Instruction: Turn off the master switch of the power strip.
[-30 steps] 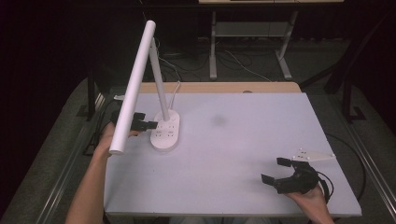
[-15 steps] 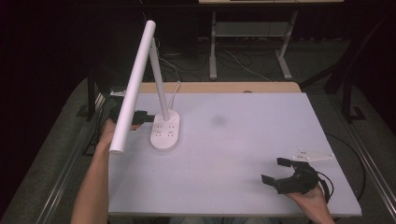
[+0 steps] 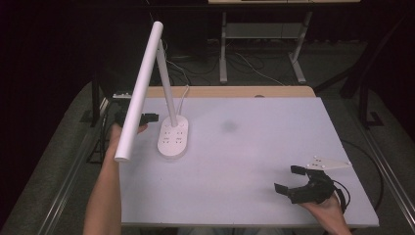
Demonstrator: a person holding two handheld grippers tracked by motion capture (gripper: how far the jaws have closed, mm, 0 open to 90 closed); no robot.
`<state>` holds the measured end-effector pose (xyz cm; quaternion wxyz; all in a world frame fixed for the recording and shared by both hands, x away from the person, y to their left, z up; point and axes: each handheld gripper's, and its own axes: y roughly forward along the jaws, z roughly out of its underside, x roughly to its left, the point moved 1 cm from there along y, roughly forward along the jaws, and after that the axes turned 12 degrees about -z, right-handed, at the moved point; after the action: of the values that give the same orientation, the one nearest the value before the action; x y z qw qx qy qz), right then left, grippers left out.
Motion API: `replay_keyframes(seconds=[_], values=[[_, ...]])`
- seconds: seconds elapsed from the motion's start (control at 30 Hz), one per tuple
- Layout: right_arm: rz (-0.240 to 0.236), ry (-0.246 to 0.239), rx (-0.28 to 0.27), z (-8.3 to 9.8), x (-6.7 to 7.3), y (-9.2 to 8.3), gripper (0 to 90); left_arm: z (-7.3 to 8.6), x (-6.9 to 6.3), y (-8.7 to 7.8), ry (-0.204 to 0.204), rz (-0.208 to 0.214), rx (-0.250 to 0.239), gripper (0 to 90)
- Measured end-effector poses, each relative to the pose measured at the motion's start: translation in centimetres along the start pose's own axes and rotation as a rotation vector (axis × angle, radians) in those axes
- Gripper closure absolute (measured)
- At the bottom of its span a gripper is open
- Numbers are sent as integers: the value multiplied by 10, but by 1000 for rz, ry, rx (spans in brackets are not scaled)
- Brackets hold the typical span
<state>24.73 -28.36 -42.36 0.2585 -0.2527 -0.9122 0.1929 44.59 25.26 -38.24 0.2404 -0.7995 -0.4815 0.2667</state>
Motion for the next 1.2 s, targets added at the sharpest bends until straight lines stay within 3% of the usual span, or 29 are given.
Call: replay_keyframes(seconds=[0.37, 1.2], values=[[5, 4, 4, 0, 0, 0, 2, 0, 3, 8, -58, -17, -20, 895], [12, 6, 7, 1, -1, -2, 2, 11, -5, 46, -33, -9, 40, 897]])
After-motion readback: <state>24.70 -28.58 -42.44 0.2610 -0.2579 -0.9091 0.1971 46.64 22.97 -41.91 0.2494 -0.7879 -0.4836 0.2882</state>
